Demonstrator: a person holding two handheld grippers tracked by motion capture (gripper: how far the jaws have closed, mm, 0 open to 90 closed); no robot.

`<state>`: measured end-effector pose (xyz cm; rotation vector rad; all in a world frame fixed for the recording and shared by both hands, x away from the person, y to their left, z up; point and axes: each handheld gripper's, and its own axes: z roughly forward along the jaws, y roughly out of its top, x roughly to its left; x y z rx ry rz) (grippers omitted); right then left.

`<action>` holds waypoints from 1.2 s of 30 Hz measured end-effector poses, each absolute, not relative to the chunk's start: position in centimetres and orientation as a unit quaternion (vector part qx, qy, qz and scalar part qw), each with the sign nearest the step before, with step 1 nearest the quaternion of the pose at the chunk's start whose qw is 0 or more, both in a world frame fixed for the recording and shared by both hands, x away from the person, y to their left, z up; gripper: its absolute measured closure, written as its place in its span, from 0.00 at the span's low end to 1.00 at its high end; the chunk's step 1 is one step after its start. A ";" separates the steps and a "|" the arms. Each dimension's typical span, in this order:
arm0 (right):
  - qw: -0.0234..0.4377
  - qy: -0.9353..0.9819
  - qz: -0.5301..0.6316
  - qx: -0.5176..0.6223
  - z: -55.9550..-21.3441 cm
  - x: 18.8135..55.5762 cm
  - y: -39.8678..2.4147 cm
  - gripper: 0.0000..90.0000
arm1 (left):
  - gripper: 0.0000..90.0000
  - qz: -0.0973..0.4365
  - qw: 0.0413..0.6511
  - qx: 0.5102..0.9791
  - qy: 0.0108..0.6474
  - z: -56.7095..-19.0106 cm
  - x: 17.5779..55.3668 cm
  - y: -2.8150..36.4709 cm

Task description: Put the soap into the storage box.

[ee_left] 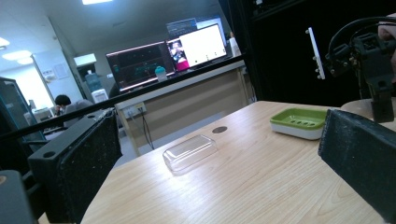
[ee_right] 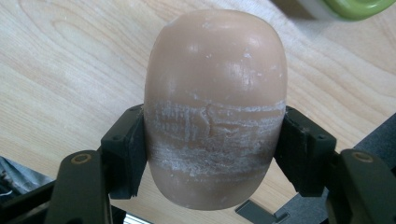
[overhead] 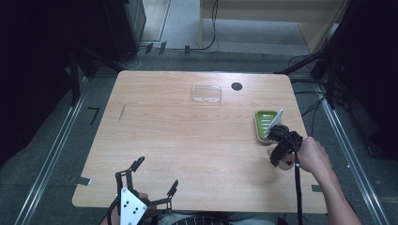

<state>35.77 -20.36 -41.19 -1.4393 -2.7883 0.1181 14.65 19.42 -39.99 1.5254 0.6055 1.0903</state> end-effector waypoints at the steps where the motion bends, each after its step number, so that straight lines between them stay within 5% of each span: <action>1: 0.001 -0.888 0.038 -0.459 -41.1 35.9 -20.4 0.38 | 0.00 0.461 0.553 0.645 0.256 -40.0 14.7 19.4; 36: 0.000 -0.888 0.039 -0.459 -39.9 38.7 -19.8 0.38 | 0.00 0.461 0.552 0.646 0.256 -40.0 14.6 19.5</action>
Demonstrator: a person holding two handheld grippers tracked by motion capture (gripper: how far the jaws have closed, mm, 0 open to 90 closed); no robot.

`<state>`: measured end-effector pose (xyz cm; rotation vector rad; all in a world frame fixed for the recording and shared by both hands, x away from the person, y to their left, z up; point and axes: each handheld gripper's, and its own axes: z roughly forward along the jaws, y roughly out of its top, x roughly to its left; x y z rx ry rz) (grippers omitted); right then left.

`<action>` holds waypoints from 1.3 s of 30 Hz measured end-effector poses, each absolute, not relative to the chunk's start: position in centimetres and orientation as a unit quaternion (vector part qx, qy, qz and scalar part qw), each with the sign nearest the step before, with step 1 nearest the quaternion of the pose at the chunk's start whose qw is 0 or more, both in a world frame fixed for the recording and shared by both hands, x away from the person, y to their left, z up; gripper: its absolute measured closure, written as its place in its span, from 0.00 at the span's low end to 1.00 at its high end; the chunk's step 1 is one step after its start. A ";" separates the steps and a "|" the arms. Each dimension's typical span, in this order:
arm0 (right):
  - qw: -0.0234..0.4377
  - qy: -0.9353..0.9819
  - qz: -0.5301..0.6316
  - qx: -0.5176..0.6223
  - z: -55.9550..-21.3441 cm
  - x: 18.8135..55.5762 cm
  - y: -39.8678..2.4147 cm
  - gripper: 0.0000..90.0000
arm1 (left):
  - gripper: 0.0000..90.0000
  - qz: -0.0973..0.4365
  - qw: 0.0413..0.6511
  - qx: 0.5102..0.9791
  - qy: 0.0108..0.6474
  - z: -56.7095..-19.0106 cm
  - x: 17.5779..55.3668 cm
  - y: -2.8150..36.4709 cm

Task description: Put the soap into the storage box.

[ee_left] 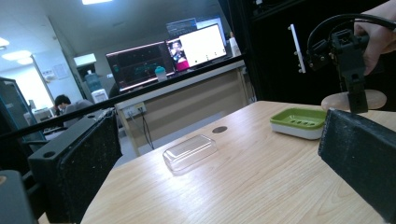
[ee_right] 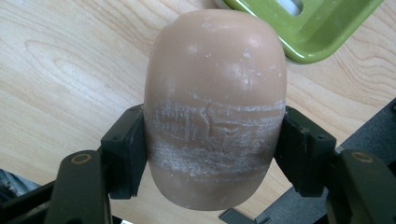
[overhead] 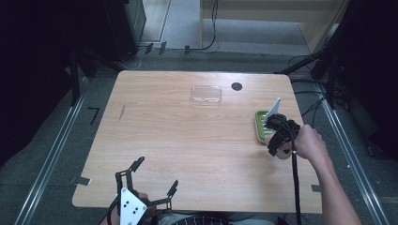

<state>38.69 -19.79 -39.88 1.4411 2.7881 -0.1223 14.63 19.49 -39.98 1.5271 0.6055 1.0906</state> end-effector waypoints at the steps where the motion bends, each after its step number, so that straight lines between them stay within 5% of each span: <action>1: -0.001 0.888 -0.038 0.459 -39.8 38.8 -19.8 0.38 | 0.00 0.461 0.553 0.645 0.258 -40.0 14.6 19.5; 39: 0.014 0.882 -0.002 0.471 -39.4 42.2 -19.6 0.38 | 0.00 0.465 0.551 0.643 0.260 -40.0 14.4 19.8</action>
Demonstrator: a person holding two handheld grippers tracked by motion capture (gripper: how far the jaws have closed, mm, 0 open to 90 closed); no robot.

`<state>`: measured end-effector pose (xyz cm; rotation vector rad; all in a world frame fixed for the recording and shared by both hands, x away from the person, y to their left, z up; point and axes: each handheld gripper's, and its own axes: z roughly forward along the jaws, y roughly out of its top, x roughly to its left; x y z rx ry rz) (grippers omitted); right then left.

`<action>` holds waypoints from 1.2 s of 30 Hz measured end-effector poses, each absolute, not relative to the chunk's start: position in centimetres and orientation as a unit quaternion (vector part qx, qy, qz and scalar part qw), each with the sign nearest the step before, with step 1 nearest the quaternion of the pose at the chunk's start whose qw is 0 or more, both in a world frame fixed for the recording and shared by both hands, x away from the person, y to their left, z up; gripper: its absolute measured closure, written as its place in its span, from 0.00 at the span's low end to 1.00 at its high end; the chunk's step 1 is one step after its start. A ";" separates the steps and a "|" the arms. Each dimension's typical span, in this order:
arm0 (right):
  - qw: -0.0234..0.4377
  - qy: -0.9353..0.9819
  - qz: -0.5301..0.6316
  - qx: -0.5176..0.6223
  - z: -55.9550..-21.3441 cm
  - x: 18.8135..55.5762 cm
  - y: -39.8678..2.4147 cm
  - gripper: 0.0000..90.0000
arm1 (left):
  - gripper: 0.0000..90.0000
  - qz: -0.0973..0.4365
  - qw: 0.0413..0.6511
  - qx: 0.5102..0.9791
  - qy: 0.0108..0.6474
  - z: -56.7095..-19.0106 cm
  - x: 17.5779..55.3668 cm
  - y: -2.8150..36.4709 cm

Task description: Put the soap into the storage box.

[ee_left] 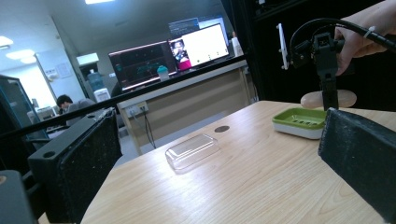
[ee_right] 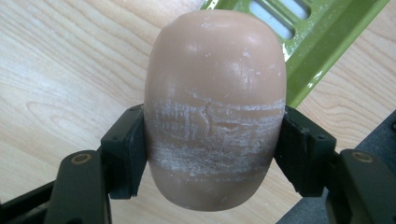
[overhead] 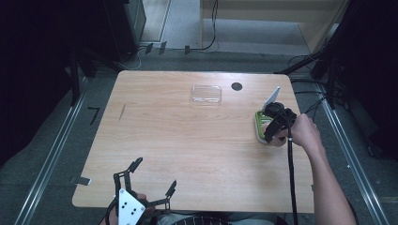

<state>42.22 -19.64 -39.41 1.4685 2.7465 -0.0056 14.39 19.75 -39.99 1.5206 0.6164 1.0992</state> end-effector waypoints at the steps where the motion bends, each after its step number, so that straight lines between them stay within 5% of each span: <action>1: 0.013 0.881 0.000 0.472 -39.4 42.3 -19.6 0.38 | 0.00 0.465 0.551 0.642 0.261 -40.0 14.4 19.8; 36: 0.024 0.845 0.049 0.531 -40.7 45.1 -20.6 0.38 | 0.00 0.471 0.546 0.638 0.270 -40.0 13.8 20.3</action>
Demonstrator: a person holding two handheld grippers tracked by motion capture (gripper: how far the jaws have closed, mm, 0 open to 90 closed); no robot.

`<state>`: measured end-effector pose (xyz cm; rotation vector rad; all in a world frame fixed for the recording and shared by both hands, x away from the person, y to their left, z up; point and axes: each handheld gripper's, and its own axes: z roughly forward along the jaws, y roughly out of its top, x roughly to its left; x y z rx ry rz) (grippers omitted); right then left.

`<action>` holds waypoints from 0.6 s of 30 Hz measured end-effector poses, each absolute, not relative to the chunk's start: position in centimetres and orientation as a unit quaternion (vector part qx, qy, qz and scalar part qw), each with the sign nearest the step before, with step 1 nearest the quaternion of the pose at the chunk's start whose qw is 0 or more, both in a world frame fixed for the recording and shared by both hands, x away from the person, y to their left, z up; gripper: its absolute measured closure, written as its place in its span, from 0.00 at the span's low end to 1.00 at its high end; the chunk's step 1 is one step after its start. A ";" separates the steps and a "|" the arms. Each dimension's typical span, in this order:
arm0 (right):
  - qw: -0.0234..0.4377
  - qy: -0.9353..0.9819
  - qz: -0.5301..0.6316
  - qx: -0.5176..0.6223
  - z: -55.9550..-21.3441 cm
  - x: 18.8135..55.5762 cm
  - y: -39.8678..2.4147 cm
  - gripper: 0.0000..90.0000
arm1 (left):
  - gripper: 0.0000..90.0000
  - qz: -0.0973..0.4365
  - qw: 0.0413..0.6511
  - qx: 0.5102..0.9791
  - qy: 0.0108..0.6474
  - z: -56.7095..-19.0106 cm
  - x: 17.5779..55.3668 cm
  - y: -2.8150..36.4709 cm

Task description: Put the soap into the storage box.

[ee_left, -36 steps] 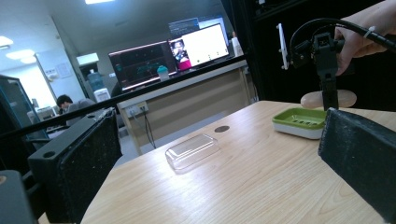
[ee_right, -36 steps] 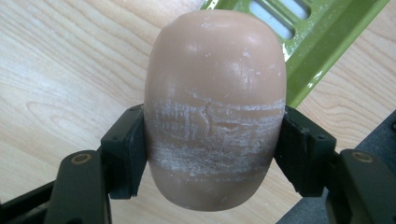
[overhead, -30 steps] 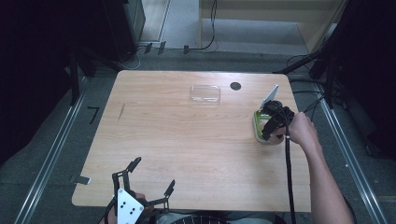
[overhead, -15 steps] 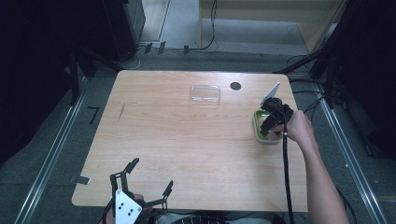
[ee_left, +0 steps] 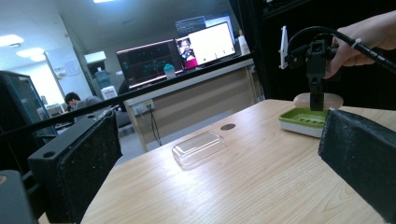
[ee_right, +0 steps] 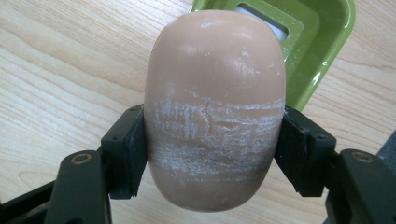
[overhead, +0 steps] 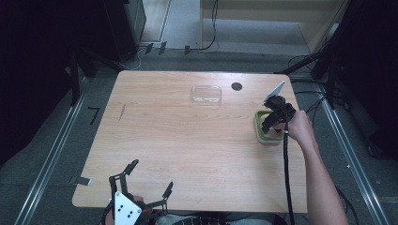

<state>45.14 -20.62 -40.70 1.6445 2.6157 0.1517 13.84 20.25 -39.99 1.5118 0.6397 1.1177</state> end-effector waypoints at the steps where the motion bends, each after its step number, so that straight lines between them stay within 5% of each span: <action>1: 0.026 0.844 0.050 0.534 -40.8 45.2 -20.6 0.38 | 0.00 0.472 0.546 0.637 0.270 -40.0 13.8 20.2; 18: 0.026 0.824 0.063 0.563 -41.9 45.9 -21.2 0.38 | 0.00 0.471 0.546 0.638 0.269 -40.0 13.9 20.2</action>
